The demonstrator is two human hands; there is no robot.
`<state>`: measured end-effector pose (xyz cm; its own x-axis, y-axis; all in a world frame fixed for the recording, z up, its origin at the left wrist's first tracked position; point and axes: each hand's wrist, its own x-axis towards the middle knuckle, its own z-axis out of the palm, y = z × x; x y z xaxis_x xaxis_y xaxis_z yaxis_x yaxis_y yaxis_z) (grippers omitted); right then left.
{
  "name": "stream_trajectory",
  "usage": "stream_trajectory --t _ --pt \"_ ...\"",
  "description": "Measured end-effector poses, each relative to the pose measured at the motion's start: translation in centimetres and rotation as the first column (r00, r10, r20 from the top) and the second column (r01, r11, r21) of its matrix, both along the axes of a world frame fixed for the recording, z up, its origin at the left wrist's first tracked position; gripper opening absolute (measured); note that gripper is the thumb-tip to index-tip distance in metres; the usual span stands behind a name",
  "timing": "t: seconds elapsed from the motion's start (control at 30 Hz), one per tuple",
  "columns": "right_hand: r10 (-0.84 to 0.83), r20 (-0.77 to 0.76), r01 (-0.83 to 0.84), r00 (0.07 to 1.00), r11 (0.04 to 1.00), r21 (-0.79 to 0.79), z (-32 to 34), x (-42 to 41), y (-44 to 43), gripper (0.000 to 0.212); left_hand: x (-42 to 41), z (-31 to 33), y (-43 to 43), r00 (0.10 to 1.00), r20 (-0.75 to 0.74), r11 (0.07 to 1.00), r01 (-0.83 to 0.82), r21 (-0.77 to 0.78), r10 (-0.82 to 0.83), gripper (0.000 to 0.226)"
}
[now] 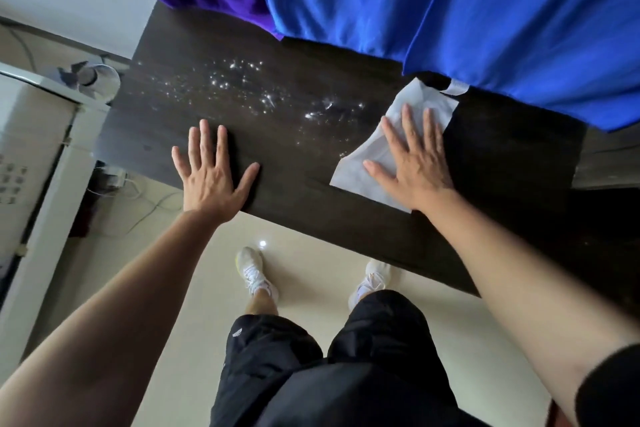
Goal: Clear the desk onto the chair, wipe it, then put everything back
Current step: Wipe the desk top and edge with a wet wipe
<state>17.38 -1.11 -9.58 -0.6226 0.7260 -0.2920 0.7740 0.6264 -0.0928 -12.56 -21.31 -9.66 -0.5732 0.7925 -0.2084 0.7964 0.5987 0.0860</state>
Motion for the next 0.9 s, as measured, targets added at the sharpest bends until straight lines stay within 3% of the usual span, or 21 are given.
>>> stream_trajectory --t 0.13,0.3,0.53,0.7,0.8,0.9 --pt "-0.038 -0.005 0.038 0.999 0.999 0.005 -0.1 -7.3 -0.4 0.087 -3.7 -0.4 -0.4 0.999 0.033 0.999 -0.034 0.001 0.034 0.094" --pt "0.085 -0.036 -0.085 0.996 0.996 0.025 -0.4 -17.6 -4.2 0.083 -4.4 -0.8 -0.6 0.996 0.090 1.000 -0.005 0.007 0.005 0.083" --pt "0.249 0.011 -0.249 0.969 0.969 -0.004 -0.4 -13.7 -9.7 0.078 -4.4 -0.5 -0.5 0.994 0.104 0.999 0.034 -0.006 -0.033 0.082" --pt "0.098 0.000 -0.098 0.995 0.995 0.027 -0.7 -11.0 -4.3 0.075 -4.3 -1.0 -0.5 0.998 0.050 0.999 0.032 -0.004 -0.031 0.081" --pt "-0.008 -0.016 0.009 1.000 0.998 0.058 -1.1 -14.8 -0.7 0.079 -4.2 -1.3 -0.5 1.000 0.017 1.000 0.020 0.005 -0.020 0.080" --pt "0.034 -0.044 -0.031 0.998 0.997 0.075 -1.0 -19.4 -0.5 0.083 -4.3 -1.1 -0.6 0.999 0.043 0.999 0.014 0.036 -0.016 0.078"
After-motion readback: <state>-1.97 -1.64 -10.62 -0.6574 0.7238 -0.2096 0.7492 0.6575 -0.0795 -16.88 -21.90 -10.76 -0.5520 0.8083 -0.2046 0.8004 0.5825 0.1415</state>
